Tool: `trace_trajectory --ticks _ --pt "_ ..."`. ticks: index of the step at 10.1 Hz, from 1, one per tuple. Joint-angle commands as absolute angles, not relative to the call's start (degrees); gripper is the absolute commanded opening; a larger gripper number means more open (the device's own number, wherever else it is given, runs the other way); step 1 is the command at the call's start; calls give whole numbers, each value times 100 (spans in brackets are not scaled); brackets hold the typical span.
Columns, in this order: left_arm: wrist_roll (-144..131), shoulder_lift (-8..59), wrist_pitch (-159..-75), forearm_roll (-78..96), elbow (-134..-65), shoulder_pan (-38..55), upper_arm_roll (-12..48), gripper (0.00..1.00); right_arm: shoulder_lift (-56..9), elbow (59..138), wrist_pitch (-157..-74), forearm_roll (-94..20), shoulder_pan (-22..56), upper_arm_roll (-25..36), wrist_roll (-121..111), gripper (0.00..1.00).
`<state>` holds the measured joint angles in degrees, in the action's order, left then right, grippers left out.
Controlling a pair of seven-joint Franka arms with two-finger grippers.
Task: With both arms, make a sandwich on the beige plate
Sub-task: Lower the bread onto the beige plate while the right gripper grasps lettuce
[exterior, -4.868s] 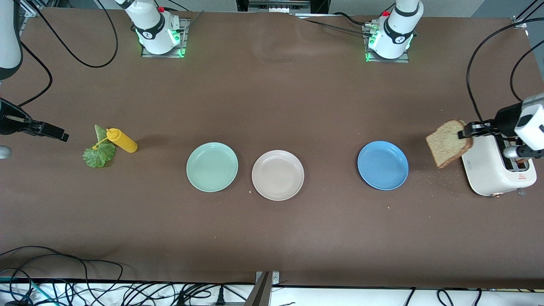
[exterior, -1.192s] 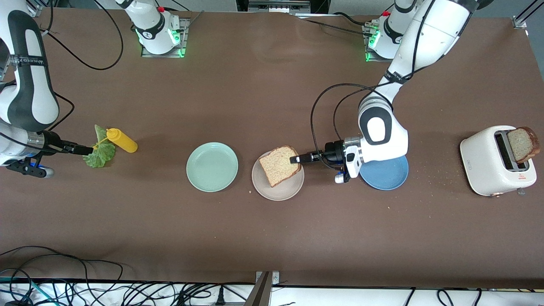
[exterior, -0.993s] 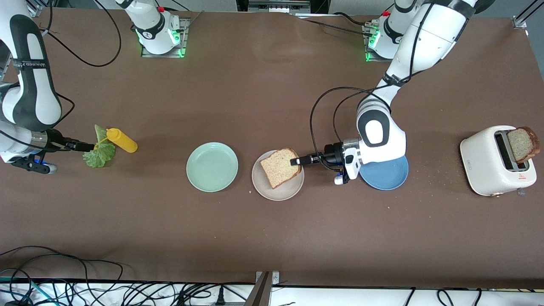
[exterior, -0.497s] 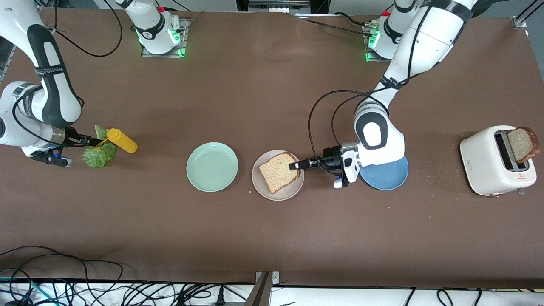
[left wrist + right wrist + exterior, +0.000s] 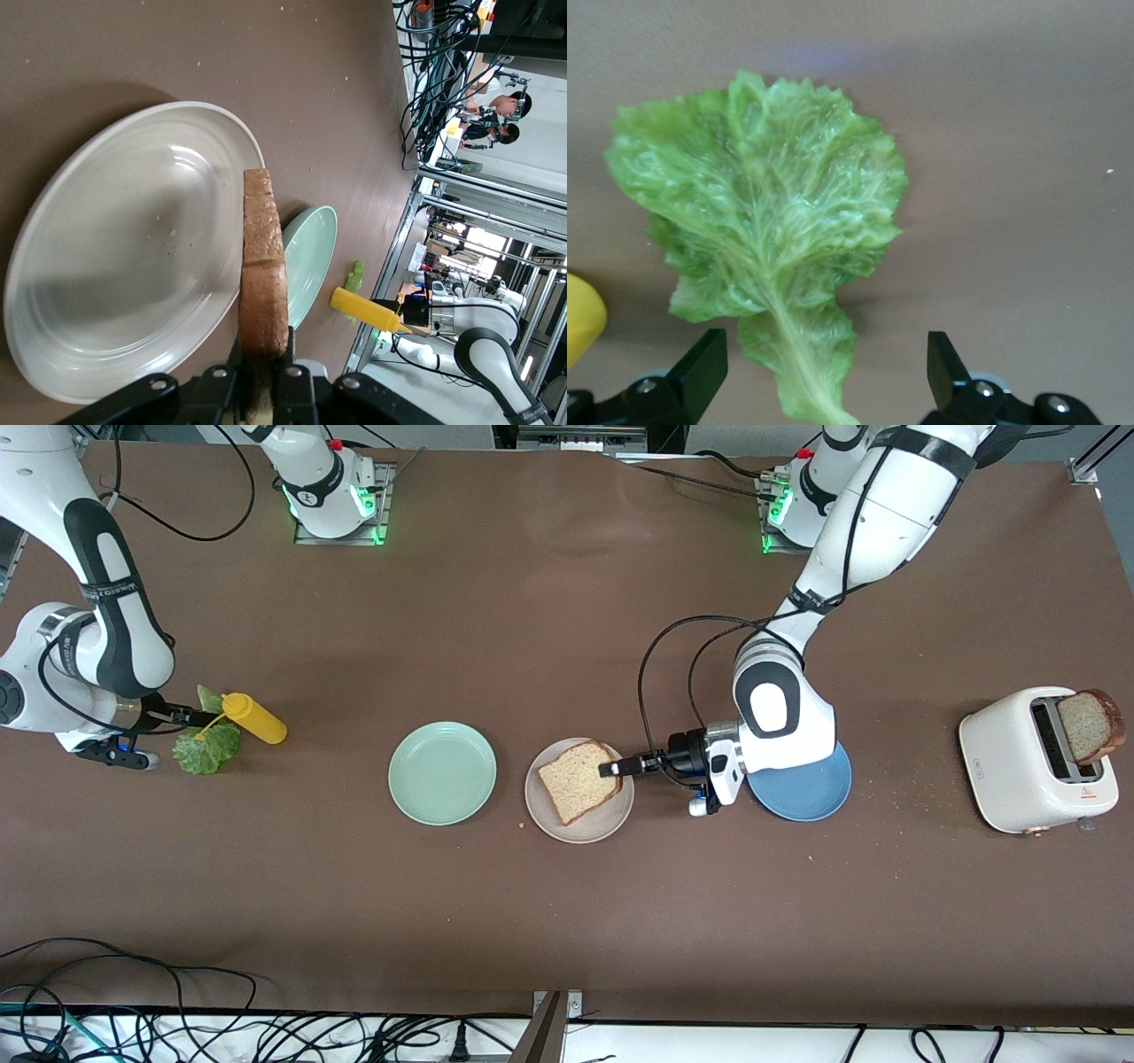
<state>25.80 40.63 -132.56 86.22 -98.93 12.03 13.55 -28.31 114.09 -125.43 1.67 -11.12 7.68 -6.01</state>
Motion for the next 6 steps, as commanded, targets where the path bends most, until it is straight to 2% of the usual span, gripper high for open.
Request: trace_trajectory --ticks 1,2,3,4,5,6 --pt "3083 4157 -13307 8640 -9852 1187 1336 100 -2953 11435 -12621 255 -1143 756 -703 100" --pt "3111 4149 -13307 8640 -9870 1169 1327 100 -2979 11435 -12630 255 -1143 756 -712 98" --pt "3111 4140 -13315 8570 -9879 1160 1318 100 -2997 11435 -12621 255 -1143 756 -712 72" --pt "3111 4122 -13315 8308 -9879 1082 1318 100 -2997 11417 -12586 255 -1143 756 -712 36" --pt "3103 4105 -13315 8071 -9896 1029 1318 100 -2997 11408 -12560 255 -1116 756 -703 8" --pt "3103 4026 -13315 7842 -9931 994 1292 100 -3006 11408 -12560 255 -1134 747 -703 0"
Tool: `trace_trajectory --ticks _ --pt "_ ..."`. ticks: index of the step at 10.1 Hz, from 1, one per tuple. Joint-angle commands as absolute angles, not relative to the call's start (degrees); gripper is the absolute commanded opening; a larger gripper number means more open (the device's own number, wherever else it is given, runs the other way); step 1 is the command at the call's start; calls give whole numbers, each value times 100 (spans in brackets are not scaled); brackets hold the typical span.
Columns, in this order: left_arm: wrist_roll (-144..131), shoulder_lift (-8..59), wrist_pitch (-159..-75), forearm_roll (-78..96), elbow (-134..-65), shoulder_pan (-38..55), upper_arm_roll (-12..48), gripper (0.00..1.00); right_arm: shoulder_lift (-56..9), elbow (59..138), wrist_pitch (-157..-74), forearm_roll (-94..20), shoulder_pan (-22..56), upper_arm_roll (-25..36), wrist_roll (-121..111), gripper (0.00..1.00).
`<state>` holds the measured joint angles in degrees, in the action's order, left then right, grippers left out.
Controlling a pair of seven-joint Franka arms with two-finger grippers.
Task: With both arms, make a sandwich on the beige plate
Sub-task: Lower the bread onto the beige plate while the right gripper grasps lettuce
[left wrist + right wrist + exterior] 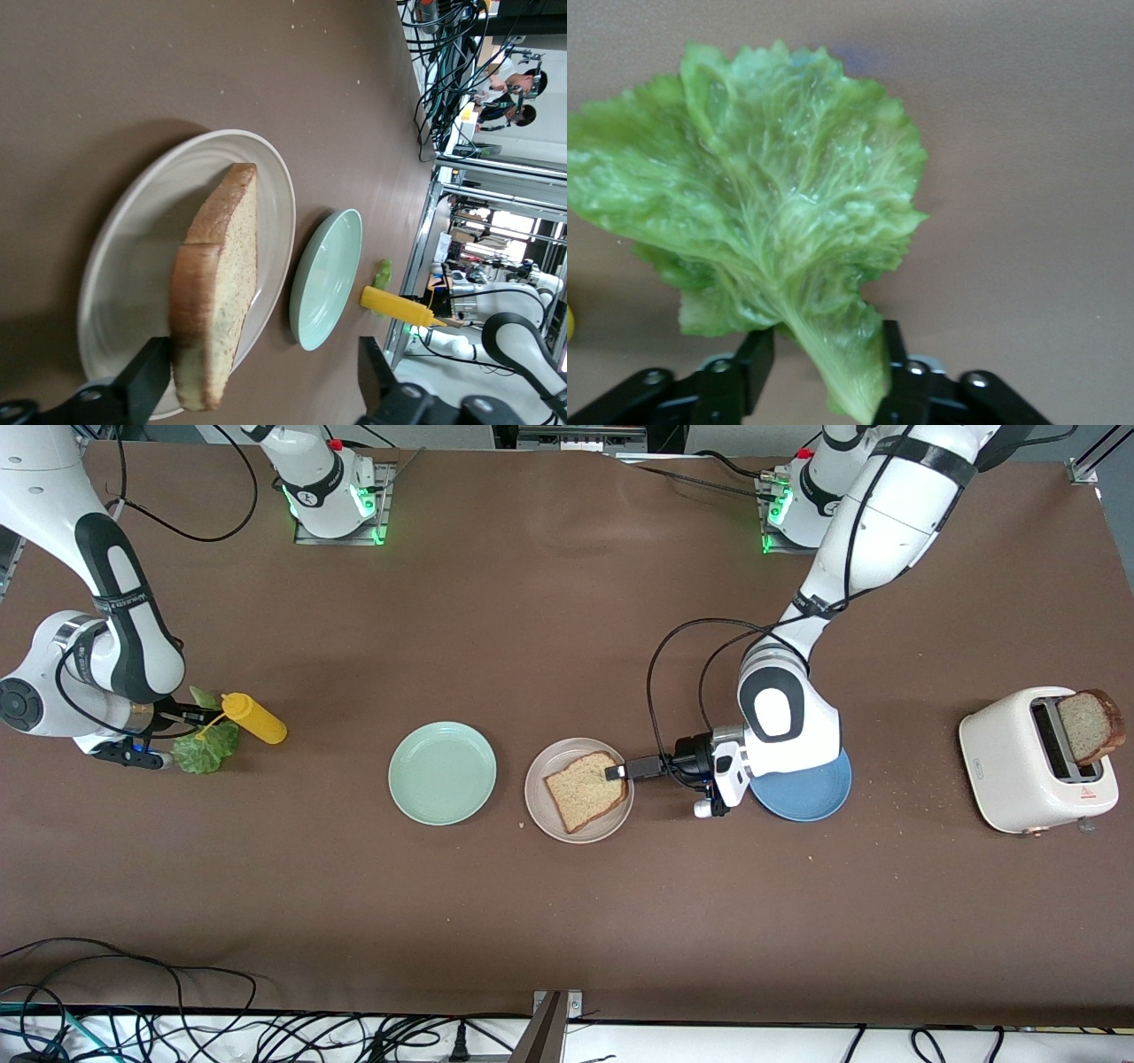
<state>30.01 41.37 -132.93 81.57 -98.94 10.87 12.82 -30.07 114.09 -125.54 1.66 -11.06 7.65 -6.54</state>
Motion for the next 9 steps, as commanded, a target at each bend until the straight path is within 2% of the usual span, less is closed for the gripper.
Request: trace_trajectory --ticks 1,5,6,9 --pt "3094 3947 -13315 7544 -9932 906 1283 100 -3006 11400 -12568 246 -1142 747 -703 0" --pt "3023 3456 -13236 6674 -10238 608 1283 100 -2866 11146 -12429 255 -1134 747 -930 0" --pt "3006 3324 -13228 6305 -10361 476 1283 100 -2761 10857 -11993 246 -1134 747 -1027 0" --pt "2997 2806 -13228 5207 -10774 107 1178 100 -2690 9392 -10000 246 -1116 738 -1020 0"
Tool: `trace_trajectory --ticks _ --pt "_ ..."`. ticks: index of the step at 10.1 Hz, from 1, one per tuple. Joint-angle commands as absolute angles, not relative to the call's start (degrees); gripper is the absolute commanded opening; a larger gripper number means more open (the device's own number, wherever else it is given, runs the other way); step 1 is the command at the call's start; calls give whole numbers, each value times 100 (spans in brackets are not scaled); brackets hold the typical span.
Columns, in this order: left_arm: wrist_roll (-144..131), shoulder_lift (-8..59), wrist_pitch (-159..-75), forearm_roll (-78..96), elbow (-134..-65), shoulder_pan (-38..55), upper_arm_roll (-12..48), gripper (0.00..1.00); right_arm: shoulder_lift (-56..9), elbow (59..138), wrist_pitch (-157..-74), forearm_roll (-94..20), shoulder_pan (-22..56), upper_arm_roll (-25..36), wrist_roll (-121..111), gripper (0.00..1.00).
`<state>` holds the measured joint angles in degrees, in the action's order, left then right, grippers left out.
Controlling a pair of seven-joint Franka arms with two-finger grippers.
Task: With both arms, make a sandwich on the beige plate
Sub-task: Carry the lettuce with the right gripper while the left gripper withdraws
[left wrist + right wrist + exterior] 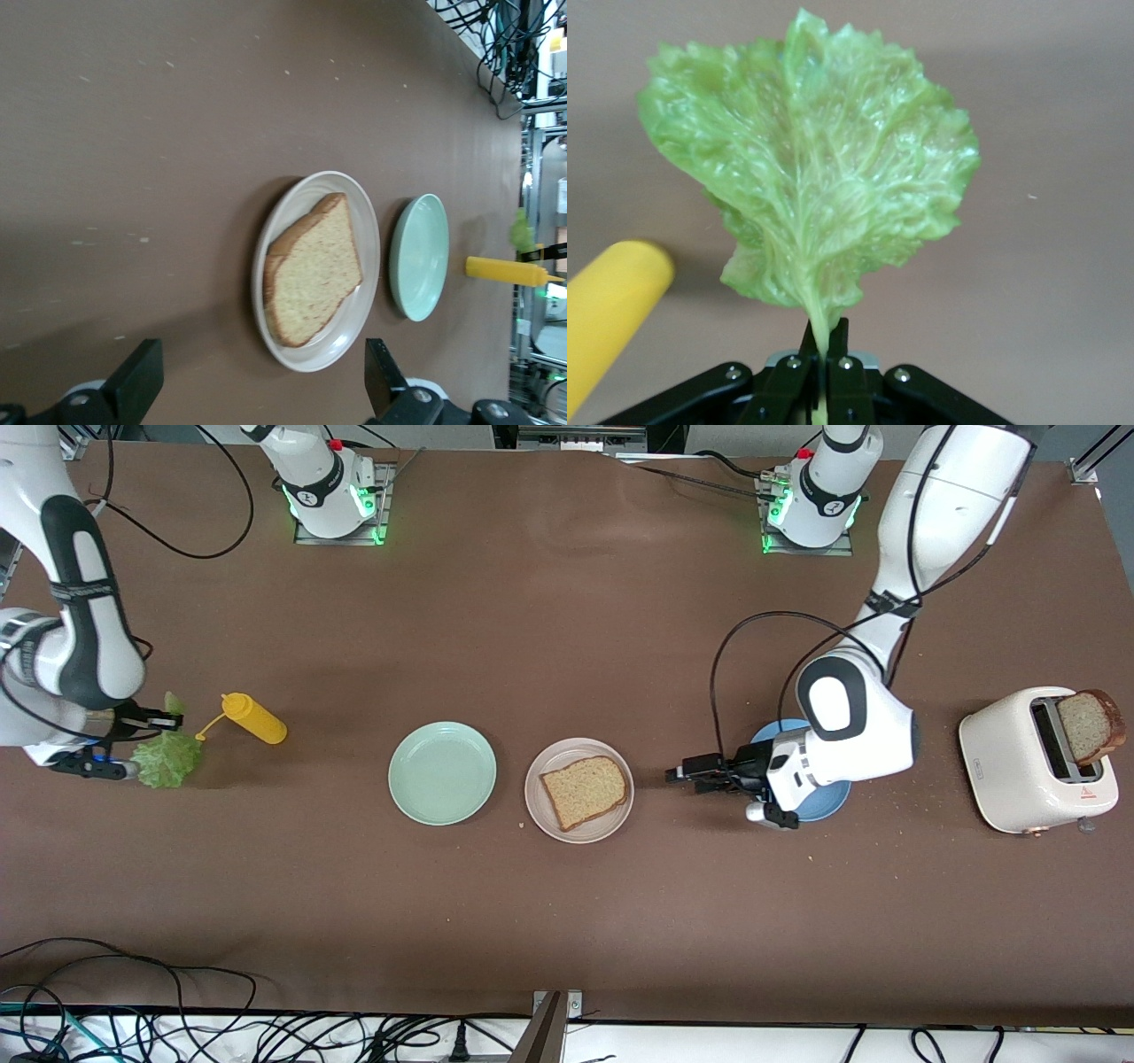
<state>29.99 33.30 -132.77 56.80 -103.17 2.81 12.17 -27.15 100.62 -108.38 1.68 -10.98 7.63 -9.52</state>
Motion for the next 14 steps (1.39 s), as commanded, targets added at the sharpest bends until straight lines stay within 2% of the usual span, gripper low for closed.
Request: trace_trajectory --ticks 1,3,5,8,10,12,14 --pt "2997 2638 -13228 4759 -10888 79 986 100 -2681 8995 -9523 237 -1108 721 -1020 0" --pt "3014 2435 -13175 3410 -11021 -366 835 100 -2681 8248 -8818 150 -1020 651 -1002 0" --pt "3006 2233 -12999 1774 -10978 -483 389 100 -2602 7833 -8719 -34 -1002 82 -958 0" --pt "2945 1795 -12876 1283 -10968 -572 28 100 -2619 7550 -8841 -631 -976 -858 -870 0" --pt "2953 1540 -12543 1031 -10925 -186 -552 100 -2733 7559 -9226 -650 -854 -1448 -617 0" --pt "2971 1005 -12516 275 -10934 -193 -571 100 -2873 7550 -9875 -598 -302 -1459 -615 0" --pt "2962 643 -12516 246 -10890 -185 -624 100 -3058 7550 -10570 -598 51 -1459 -607 0"
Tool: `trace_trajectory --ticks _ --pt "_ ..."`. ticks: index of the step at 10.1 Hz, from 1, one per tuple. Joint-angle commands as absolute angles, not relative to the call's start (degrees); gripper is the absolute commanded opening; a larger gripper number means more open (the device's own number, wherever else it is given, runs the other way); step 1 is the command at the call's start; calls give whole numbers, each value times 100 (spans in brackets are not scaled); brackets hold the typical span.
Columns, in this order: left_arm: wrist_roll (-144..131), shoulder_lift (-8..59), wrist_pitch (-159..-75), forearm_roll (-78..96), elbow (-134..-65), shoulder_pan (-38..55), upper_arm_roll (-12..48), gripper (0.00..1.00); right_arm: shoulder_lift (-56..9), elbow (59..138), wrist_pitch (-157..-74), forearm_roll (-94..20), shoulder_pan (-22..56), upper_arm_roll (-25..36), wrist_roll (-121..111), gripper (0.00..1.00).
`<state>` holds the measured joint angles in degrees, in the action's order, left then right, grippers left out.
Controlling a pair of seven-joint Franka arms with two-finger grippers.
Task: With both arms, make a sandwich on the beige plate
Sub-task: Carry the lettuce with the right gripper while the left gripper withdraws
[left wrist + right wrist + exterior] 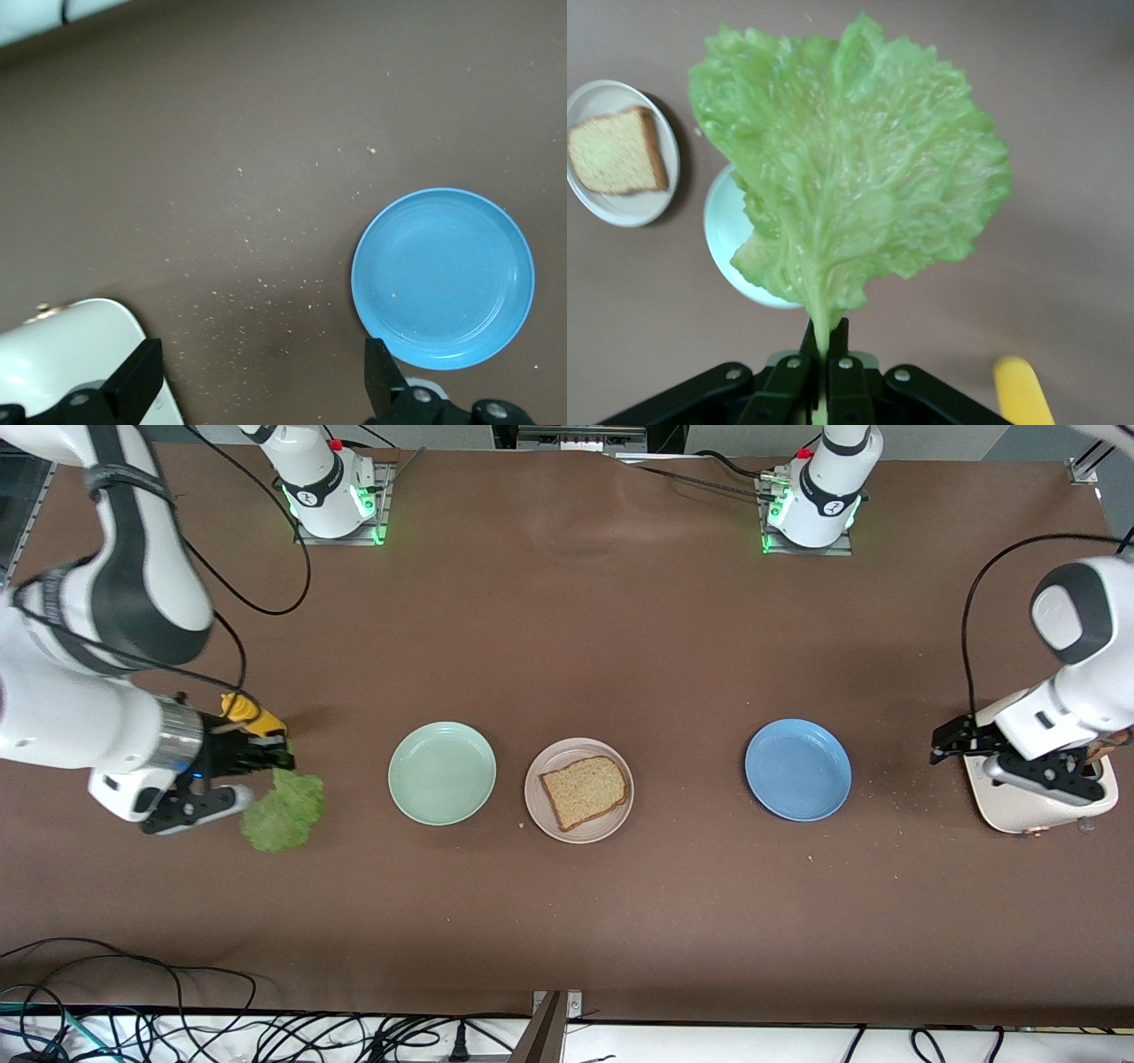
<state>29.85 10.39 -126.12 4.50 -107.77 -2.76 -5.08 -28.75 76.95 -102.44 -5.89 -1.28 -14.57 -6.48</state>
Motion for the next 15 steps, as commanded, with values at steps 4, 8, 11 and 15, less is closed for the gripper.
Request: trace_trajectory --ticks 4,8,11,15 --pt "3023 185 -11834 2 -10628 -193 -685 100 -3418 7550 -11581 -176 885 -1450 727 0" --pt "3032 9 -11681 -105 -10460 -97 -520 100 -3971 7532 -12610 245 1738 -1433 2045 0" --pt "3032 402 -10930 -123 -9559 -457 122 100 -4490 7383 -13278 246 2318 -1433 2224 0" --pt "3032 984 -8632 -132 -8042 -308 149 100 -4991 7243 -13983 964 2802 -1406 2048 0"
